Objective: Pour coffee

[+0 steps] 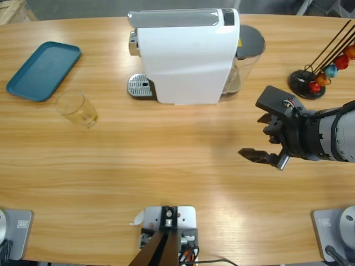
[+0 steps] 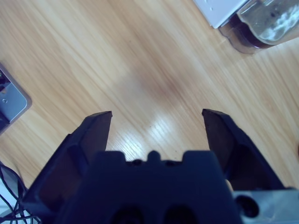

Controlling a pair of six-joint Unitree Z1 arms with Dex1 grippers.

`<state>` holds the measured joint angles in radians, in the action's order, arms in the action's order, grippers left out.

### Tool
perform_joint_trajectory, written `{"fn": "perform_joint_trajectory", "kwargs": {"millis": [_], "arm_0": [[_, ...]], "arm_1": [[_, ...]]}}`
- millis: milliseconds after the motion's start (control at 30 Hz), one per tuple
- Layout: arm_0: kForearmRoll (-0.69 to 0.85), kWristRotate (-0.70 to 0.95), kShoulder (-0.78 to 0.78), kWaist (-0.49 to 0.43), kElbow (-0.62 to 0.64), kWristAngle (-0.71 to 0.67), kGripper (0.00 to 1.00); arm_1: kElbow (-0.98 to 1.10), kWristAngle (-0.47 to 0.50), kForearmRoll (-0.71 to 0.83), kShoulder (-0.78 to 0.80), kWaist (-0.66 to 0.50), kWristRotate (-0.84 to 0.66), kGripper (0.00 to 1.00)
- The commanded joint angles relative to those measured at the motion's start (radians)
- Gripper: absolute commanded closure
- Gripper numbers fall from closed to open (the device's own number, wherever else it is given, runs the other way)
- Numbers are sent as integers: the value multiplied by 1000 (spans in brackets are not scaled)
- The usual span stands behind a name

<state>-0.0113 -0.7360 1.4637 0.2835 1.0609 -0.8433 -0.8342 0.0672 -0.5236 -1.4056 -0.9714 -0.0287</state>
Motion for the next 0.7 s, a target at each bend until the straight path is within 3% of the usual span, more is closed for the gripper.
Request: {"fn": "perform_joint_trajectory", "kwargs": {"millis": [33,233,700], "arm_0": [[-29,-17,104,-14,-63,-99,174],[-129,-25,207,-13,-73,-203,179],[-240,-62,282,-17,-87,-203,184]], "arm_1": [[0,2,-10,-39,-10,-10,142],[0,2,-12,-38,-10,-8,145],[0,3,-13,-35,-10,-7,142]]}}
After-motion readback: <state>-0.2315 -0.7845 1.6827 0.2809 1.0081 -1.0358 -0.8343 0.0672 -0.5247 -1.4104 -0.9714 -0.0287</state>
